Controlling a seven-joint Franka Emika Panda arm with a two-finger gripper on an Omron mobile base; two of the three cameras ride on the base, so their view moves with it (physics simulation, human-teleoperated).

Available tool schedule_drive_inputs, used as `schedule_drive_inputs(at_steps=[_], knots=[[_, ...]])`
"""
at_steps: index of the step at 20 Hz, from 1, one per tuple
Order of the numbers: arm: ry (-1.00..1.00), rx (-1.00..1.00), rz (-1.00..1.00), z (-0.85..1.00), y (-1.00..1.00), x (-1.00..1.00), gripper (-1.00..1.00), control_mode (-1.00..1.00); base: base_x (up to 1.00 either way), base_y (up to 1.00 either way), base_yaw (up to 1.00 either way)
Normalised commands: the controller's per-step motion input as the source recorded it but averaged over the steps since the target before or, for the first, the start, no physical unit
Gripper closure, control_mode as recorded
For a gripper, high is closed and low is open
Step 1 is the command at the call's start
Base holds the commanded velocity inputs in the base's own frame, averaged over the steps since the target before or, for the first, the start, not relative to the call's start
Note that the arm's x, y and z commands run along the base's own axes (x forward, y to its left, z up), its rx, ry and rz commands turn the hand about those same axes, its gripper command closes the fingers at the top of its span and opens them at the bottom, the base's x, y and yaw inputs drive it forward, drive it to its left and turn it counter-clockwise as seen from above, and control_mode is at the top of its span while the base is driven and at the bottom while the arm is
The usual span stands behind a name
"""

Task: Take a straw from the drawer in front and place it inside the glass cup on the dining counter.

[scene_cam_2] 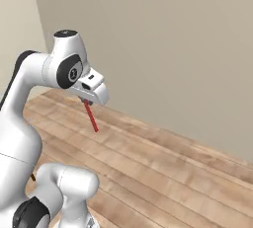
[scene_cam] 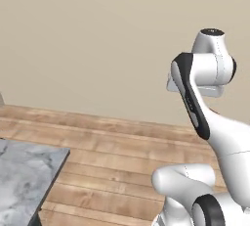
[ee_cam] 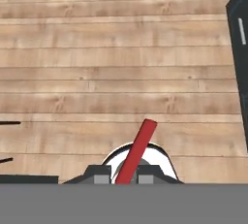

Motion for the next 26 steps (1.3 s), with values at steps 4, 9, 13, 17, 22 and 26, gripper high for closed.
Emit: schedule_drive_inputs(at_steps=[4,9,13,17,22,26], knots=[[0.00,0.00,0.00,0.00,0.00,0.00,1.00,1.00,1.00,-0.35,0.37],[0.00,0.00,0.00,0.00,0.00,0.00,1.00,1.00,1.00,-0.34,0.50],[0.00,0.00,0.00,0.00,0.00,0.00,1.00,1.00,1.00,-0.37,0.56],[0.00,0.00,0.00,0.00,0.00,0.00,1.00,1.00,1.00,-0.31,0.58],[0.00,0.00,0.00,0.00,0.00,0.00,1.00,1.00,0.96,-0.26,0.62],[0.00,0.00,0.00,0.00,0.00,0.00,1.00,1.00,0.89,-0.19,0.65]])
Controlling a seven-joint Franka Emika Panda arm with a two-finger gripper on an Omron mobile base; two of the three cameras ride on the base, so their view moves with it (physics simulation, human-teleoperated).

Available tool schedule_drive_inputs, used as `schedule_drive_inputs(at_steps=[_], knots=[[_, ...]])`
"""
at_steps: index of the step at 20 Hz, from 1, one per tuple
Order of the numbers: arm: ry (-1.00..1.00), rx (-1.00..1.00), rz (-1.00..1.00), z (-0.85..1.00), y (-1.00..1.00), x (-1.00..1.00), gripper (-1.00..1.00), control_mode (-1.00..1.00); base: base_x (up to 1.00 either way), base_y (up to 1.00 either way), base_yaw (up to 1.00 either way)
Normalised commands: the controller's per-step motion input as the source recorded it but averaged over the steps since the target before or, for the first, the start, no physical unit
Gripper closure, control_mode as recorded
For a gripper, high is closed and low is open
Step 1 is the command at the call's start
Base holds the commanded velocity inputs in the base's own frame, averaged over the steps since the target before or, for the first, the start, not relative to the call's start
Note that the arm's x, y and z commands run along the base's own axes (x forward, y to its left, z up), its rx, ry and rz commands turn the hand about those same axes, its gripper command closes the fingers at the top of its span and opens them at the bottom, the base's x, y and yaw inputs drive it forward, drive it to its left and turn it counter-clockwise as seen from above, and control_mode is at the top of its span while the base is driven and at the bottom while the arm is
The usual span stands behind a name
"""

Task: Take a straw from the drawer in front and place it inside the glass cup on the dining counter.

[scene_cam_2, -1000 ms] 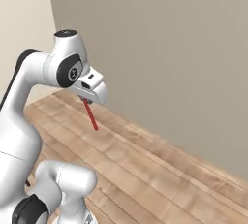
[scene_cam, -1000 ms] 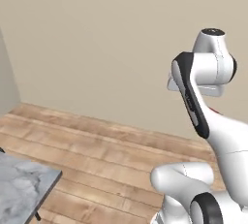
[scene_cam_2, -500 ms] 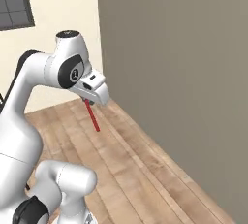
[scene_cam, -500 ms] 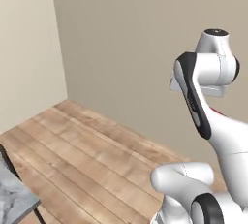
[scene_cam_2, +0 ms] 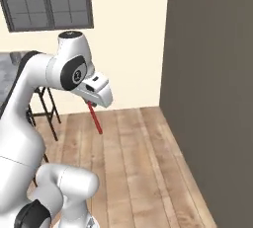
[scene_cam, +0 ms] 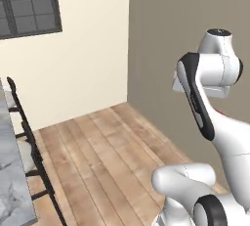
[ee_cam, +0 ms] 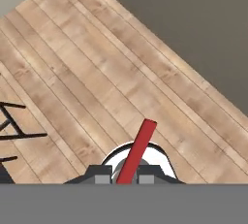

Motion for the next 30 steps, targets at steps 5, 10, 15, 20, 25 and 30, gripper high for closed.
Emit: schedule_drive_inputs(at_steps=[5,10,15,20,25,30], knots=[[0.00,0.00,0.00,0.00,0.00,0.00,1.00,1.00,0.95,-0.23,0.63],[0.00,0.00,0.00,0.00,0.00,0.00,1.00,1.00,0.96,-0.28,0.61],[0.00,0.00,0.00,0.00,0.00,0.00,1.00,1.00,0.90,-0.36,0.60],[0.00,0.00,0.00,0.00,0.00,0.00,1.00,1.00,0.80,-0.51,0.56],[0.00,0.00,0.00,0.00,0.00,0.00,1.00,1.00,0.58,-0.65,0.53],[0.00,0.00,0.00,0.00,0.00,0.00,1.00,1.00,0.26,-0.73,0.53]])
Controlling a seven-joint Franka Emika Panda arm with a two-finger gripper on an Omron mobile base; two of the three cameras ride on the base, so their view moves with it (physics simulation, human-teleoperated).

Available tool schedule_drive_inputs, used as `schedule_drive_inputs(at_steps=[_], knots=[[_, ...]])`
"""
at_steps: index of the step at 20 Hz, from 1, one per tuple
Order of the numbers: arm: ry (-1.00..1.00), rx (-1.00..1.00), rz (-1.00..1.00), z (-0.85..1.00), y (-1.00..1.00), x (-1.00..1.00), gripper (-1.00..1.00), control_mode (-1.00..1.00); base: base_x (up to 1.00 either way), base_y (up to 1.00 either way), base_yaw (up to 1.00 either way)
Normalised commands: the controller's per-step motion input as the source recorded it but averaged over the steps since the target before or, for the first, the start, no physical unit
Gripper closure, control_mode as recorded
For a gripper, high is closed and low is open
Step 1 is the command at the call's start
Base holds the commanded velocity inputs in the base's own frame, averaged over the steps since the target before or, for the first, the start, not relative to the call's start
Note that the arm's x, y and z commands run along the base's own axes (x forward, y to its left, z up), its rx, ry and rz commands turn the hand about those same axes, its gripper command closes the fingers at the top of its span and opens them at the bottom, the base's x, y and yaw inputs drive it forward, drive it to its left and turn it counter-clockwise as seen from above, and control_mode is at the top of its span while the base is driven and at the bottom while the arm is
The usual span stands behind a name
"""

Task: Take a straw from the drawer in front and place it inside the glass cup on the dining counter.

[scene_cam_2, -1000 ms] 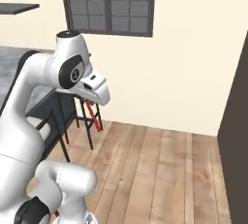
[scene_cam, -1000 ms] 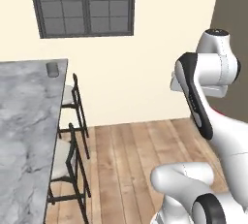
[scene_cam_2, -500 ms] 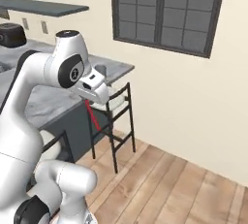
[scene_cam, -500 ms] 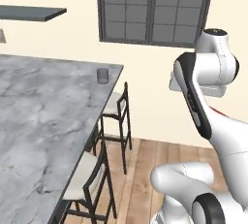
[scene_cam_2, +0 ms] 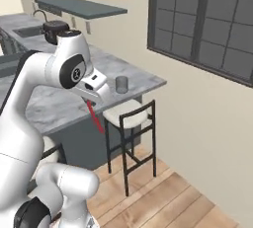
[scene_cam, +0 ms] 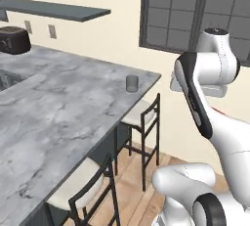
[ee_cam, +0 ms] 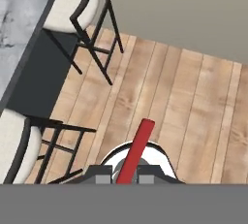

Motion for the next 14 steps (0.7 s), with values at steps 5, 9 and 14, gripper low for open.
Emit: schedule_drive_inputs(at_steps=[5,9,14], knots=[[0.00,0.00,0.00,0.00,0.00,0.00,1.00,1.00,0.04,-0.69,0.56],[0.00,0.00,0.00,0.00,0.00,0.00,1.00,1.00,0.13,-0.72,0.55],[0.00,0.00,0.00,0.00,0.00,0.00,1.00,1.00,-0.05,-0.79,0.36]])
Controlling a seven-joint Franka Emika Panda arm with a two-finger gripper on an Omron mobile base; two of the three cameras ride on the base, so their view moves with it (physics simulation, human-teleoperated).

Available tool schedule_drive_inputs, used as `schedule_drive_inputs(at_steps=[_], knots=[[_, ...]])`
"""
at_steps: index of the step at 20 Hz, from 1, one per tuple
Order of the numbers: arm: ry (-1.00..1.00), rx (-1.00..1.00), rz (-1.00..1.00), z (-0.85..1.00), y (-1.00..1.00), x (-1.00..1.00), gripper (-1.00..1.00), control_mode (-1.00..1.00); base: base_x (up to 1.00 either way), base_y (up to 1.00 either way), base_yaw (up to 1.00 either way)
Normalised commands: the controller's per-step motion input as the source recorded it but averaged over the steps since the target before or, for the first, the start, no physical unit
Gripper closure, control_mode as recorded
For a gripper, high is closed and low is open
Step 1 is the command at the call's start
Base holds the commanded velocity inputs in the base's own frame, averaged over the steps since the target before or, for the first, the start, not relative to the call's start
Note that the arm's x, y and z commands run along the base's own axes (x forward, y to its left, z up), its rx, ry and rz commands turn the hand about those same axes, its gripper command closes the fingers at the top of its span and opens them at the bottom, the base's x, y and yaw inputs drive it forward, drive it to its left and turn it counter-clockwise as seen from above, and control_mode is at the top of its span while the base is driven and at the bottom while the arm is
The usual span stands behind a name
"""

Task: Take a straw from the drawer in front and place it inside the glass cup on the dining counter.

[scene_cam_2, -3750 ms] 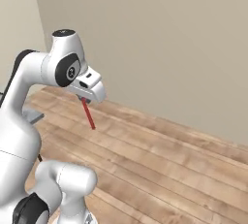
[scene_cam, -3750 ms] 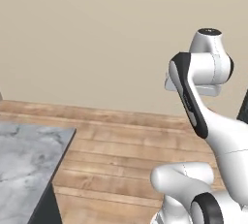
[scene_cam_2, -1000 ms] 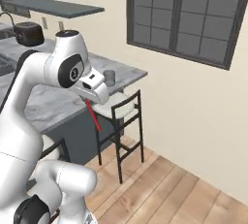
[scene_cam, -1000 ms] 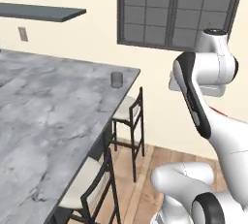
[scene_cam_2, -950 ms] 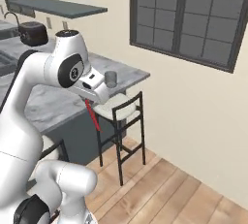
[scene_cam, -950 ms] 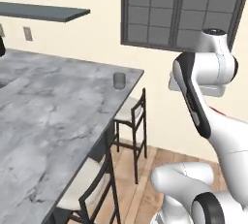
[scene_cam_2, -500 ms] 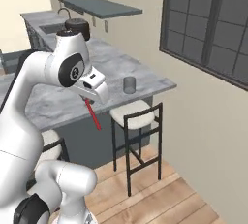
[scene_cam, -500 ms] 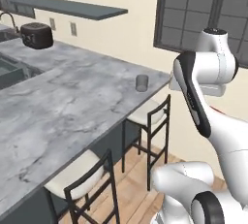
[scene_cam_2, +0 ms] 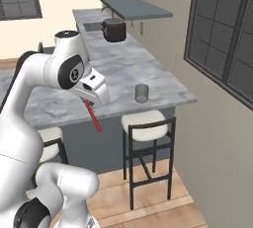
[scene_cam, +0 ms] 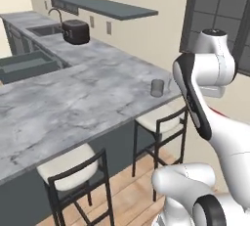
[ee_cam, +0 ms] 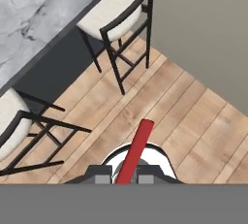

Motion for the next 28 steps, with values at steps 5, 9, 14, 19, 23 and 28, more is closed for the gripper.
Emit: schedule_drive_inputs(at_steps=[5,9,14,19,23,28], knots=[[0.00,0.00,0.00,0.00,0.00,0.00,1.00,1.00,-0.14,-0.76,0.27],[0.00,0.00,0.00,0.00,0.00,0.00,1.00,1.00,0.07,-0.52,0.37],[0.00,0.00,0.00,0.00,0.00,0.00,1.00,1.00,0.32,-0.56,0.48],[0.00,0.00,0.00,0.00,0.00,0.00,1.00,1.00,0.02,-0.78,0.46],[0.00,0.00,0.00,0.00,0.00,0.00,1.00,1.00,0.25,-0.65,0.34],[0.00,0.00,0.00,0.00,0.00,0.00,1.00,1.00,0.74,-0.25,0.18]])
